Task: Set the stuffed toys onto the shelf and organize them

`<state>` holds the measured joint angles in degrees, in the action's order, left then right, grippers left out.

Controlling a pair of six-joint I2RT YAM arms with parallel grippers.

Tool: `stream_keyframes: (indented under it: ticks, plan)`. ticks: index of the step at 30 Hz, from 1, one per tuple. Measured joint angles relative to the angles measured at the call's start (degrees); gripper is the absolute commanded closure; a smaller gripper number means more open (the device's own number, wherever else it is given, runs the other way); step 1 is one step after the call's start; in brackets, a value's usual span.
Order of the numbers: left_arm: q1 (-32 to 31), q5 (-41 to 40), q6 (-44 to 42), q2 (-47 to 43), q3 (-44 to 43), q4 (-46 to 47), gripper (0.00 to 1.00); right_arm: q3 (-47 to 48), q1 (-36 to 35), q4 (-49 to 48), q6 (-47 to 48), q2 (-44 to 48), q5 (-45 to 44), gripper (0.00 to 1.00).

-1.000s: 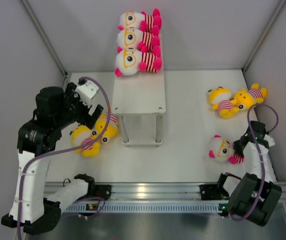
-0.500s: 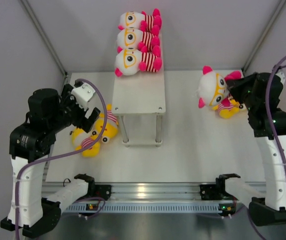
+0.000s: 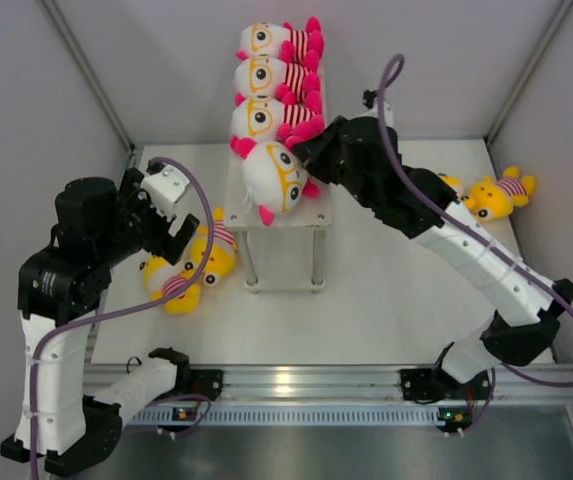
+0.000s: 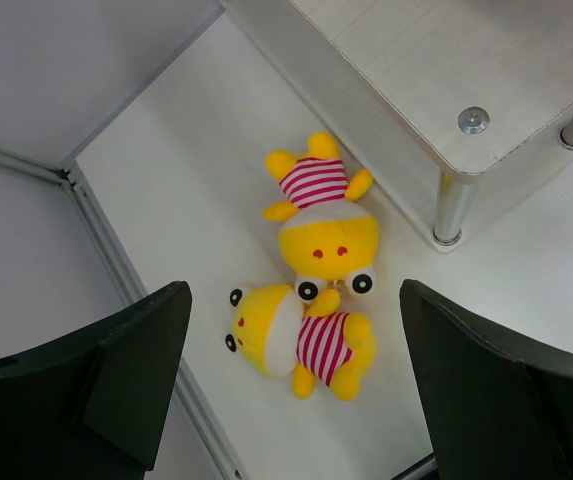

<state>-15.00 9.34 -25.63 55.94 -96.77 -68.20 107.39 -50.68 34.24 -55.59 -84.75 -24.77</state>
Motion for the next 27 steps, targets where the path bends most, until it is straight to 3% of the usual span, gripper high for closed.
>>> stream_keyframes:
  ticks: [4,12,13,14,17,20,27]
  plan:
    - [0.0,-0.2,0.0,-0.5,0.0,0.0,0.08,0.0,-3.0,-0.1,0.0,-4.6,-2.7,1.0]
    - [0.0,-1.1,-0.1,-1.1,0.4,0.0,0.08,-0.9,-5.4,-1.2,0.0,-1.6,-10.9,0.97]
    - [0.0,-1.1,-0.1,-1.1,0.4,0.0,0.08,-1.0,-5.9,-1.2,0.0,-1.0,-12.1,0.92]
    - [0.0,-1.1,-0.1,-1.1,0.4,0.0,0.08,-1.0,-6.4,-1.3,0.0,-0.6,-12.9,0.7]
    - [0.0,-1.1,-0.1,-1.0,0.5,0.0,0.07,-1.3,-8.0,-1.7,-0.1,0.3,-15.0,0.37]
    - [0.0,-0.2,-0.2,-1.0,0.5,0.0,0.06,-1.5,-9.0,-1.9,0.5,0.4,-16.2,0.31]
    - [0.0,5.4,-0.5,-0.3,-0.1,0.0,0.06,-2.5,-9.2,-2.8,5.6,1.0,-19.3,0.31]
